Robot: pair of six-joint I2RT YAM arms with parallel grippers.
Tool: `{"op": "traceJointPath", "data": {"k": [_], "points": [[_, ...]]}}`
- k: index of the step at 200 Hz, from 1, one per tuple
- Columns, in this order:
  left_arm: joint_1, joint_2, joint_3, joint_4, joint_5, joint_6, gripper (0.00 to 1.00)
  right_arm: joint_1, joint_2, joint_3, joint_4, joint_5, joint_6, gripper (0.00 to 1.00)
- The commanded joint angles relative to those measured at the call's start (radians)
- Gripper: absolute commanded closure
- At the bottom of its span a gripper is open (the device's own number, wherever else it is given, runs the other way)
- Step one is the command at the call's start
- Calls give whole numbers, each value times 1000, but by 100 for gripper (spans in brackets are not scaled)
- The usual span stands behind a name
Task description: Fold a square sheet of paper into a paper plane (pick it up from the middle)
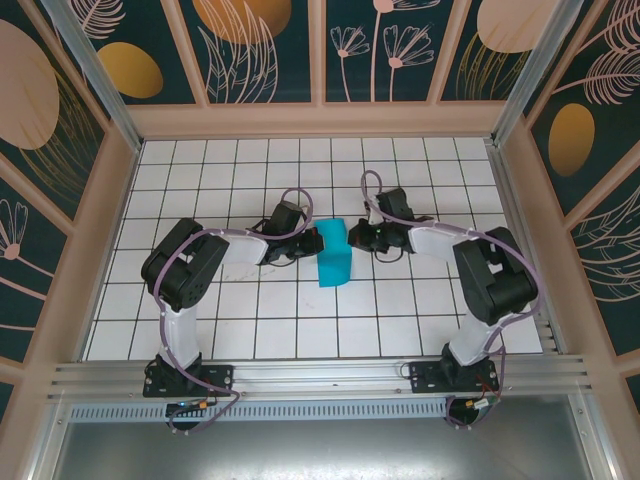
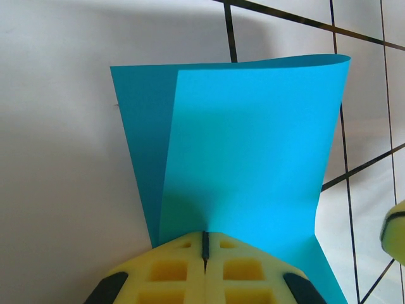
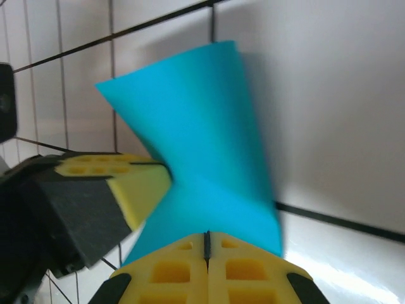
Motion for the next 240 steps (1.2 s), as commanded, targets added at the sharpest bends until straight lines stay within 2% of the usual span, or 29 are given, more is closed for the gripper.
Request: {"op": "traceJointPath", "data": {"k": [1,66,115,145,177,208,240], "points": [[14,112,-77,-283,-148,11,100,24,80,55,48,-46,-5,100],[14,108,-81,-316,-159,60,100,-22,167,28,114,-53,1,100],[14,103,-82,-332,-169,78,100,-138,85,-20,83,-19,-33,100],[15,103,-76,-334,-171,77,100,-86,43,33,74,-39,-42,100],[14,104,-73,-337,-173,78,100,-13,113,91,81,-55,-29,100],[14,103,-74,-340,-178,76,100,6,199,142,86,-81,-29,100],[14,105,-77,-345,-186,79,100,-19,246,155,84,-76,-42,100]]}}
